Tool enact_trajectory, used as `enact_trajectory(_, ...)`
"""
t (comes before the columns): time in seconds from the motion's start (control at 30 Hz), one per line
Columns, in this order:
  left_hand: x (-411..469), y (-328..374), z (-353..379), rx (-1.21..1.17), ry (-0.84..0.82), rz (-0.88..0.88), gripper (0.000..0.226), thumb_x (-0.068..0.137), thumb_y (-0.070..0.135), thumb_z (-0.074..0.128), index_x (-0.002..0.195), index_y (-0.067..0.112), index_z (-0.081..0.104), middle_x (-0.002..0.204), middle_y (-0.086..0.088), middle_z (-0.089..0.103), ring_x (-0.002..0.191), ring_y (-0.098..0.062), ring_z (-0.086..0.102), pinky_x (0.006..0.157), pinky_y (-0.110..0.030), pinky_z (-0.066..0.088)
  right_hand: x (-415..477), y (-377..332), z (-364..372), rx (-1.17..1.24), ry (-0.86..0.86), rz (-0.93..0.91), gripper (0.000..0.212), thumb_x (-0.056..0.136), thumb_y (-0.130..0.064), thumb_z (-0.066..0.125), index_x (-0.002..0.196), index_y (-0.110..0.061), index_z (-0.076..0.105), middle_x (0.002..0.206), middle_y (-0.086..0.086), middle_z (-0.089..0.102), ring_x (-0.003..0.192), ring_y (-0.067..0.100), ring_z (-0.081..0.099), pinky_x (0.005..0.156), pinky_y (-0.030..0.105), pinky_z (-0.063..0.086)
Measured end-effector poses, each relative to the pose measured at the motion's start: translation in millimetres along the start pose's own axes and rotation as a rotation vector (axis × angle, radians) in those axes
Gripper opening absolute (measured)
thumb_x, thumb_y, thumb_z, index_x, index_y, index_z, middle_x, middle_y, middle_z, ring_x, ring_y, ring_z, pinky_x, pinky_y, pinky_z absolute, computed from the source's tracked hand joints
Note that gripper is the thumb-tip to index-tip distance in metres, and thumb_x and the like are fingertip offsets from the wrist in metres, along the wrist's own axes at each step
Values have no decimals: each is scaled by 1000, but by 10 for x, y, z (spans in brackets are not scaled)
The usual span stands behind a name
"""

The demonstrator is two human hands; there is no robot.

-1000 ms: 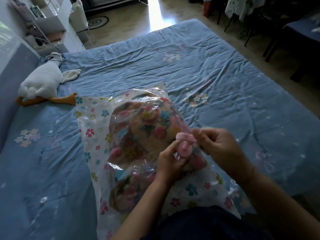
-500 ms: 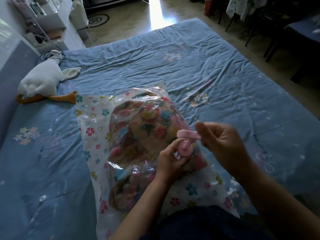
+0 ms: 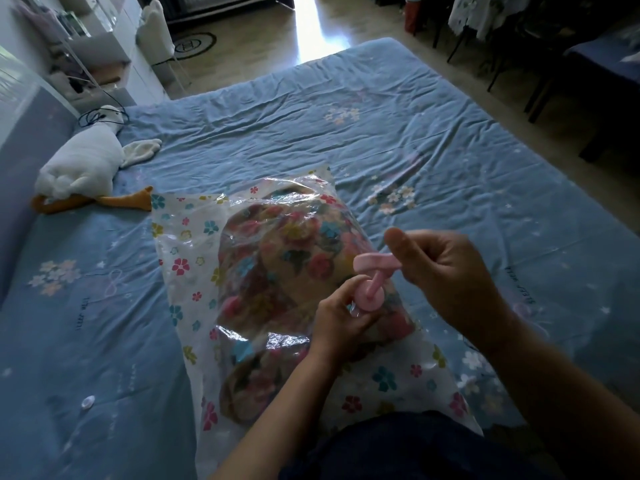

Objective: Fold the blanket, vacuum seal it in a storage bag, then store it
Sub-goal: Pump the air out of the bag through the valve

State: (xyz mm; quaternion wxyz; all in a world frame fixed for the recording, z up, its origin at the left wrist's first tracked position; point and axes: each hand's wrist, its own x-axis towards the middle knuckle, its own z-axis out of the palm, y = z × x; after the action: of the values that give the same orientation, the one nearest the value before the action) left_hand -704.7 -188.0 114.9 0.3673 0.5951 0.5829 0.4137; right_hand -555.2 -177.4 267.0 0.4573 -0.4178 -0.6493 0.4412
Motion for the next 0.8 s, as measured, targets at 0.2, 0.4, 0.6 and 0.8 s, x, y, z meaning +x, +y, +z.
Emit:
enact_trajectory(0.2, -12, 18, 34, -5, 1, 17, 42, 73, 27, 83, 110, 34, 66, 100, 17, 72, 92, -3, 69, 80, -35, 57, -22, 568, 72, -263, 19, 74, 56, 86, -56, 57, 48, -17, 44, 45, -11, 38, 43, 2, 36, 47, 27, 32)
enact_trajectory(0.4, -32, 52, 20, 5, 16, 22, 37, 73, 23, 83, 100, 39, 64, 91, 25, 70, 84, 4, 66, 75, -24, 54, -62, 630, 127, -332, -18, 174, 50, 84, -48, 59, 46, -18, 45, 40, -10, 40, 41, 3, 34, 46, 22, 29)
enact_trajectory(0.6, -12, 11, 3, 8, 9, 20, 44, 73, 22, 84, 113, 27, 68, 104, 14, 72, 96, -2, 68, 84, -31, 55, 4, 41, 1, -162, 93, -124, 56, 93, -46, 52, 60, -1, 63, 61, 19, 65, 49, 19, 57, 50, 34, 43)
enact_trajectory(0.8, -69, 63, 61, 37, 8, 18, 44, 75, 18, 82, 104, 44, 63, 90, 33, 67, 86, 5, 66, 75, -23, 54, -125, 992, 128, -468, -57, 253, 66, 76, -76, 46, 50, -16, 47, 47, -6, 43, 48, 9, 41, 52, 40, 42)
